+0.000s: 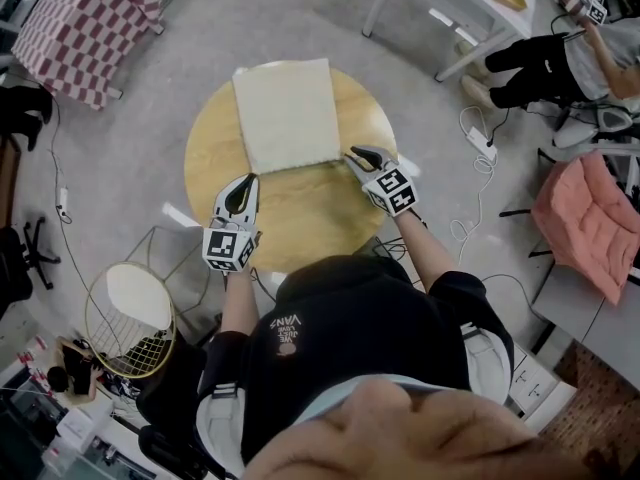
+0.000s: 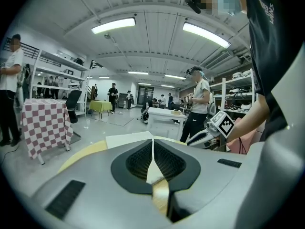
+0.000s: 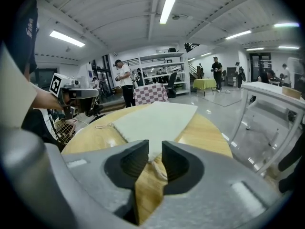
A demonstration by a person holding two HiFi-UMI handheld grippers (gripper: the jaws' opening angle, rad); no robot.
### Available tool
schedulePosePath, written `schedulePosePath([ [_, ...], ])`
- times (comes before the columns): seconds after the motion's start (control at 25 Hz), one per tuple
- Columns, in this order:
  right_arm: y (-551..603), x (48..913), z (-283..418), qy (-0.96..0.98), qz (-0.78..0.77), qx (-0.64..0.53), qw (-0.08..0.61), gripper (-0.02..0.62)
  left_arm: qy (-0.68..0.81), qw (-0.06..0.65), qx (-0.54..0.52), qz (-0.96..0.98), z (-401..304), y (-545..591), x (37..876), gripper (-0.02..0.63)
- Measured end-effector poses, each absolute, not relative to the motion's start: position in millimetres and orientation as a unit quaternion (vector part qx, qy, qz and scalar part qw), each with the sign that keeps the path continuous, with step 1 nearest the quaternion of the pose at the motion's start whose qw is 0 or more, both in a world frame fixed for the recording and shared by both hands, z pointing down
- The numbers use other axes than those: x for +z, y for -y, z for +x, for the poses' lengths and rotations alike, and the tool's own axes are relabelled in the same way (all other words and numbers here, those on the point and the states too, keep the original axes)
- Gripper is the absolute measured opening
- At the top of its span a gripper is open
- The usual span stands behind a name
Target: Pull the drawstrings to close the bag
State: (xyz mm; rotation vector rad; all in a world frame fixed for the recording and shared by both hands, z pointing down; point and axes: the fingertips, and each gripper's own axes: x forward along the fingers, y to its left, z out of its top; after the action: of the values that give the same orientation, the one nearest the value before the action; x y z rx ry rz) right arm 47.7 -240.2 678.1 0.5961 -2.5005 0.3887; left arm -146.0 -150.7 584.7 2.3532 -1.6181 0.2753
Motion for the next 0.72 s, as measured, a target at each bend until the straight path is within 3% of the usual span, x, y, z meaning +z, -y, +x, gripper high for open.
schedulePosePath([
  [0.28,236.7,700.7,44.9,0.925,0.178,0.123,0.314,0.12,0.555,0.144,0.099,0.813,-141.0,153.3,591.3,0.011],
  [0.72,229.9,731.3,44.4,0.907,0.086,0.062,0.407,0.12,0.557,0.159,0.095,0.81,-136.1,151.6,597.4,0.011],
])
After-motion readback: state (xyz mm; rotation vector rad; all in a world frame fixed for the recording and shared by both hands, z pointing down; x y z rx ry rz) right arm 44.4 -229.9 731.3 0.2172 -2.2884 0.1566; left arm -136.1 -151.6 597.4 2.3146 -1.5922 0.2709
